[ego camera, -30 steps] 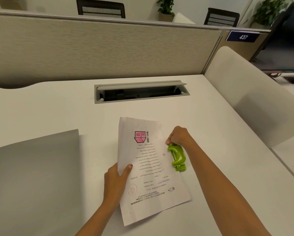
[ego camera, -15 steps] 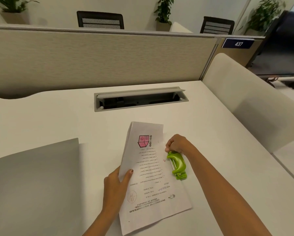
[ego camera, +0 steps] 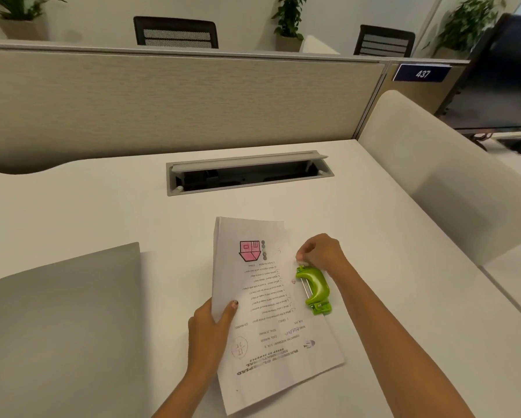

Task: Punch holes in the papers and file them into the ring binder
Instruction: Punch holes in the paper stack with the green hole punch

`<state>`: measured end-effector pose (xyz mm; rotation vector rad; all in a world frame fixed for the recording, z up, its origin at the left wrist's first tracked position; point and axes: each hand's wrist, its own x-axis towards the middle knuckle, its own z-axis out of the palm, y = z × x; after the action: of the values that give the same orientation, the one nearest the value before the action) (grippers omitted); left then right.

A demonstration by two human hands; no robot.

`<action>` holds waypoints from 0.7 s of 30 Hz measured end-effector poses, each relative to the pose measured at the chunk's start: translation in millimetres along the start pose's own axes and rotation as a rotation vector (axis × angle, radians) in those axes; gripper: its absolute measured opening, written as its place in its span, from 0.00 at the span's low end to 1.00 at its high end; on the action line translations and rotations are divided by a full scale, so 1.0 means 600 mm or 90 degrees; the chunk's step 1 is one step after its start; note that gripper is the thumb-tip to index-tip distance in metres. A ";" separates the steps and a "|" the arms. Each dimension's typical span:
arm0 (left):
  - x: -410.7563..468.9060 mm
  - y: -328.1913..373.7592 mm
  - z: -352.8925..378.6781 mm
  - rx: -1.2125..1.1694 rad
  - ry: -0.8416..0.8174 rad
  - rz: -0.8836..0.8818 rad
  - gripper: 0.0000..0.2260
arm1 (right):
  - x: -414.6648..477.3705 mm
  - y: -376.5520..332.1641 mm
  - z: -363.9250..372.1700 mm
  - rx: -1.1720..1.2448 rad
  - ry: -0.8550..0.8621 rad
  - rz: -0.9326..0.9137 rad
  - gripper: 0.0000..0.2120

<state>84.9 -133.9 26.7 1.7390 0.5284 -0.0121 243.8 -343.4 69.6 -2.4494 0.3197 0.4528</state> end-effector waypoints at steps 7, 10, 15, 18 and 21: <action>0.002 -0.002 -0.005 -0.024 -0.017 -0.017 0.08 | -0.093 0.066 0.020 0.134 0.142 0.056 0.10; 0.003 -0.002 -0.007 -0.032 -0.025 -0.022 0.08 | -0.117 0.085 0.039 0.155 0.132 0.062 0.11; 0.000 -0.004 -0.009 -0.044 -0.053 -0.026 0.09 | -0.123 0.082 0.048 0.220 0.164 0.082 0.12; -0.006 -0.006 -0.009 -0.055 -0.061 -0.035 0.09 | -0.122 0.080 0.045 0.237 0.160 0.094 0.11; -0.008 -0.006 -0.008 -0.059 -0.061 -0.038 0.08 | -0.118 0.081 0.039 0.251 0.146 0.100 0.12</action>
<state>78.2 -130.4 26.1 1.6239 0.5033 -0.1115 157.3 -358.6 53.9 -2.0970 0.6369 0.1521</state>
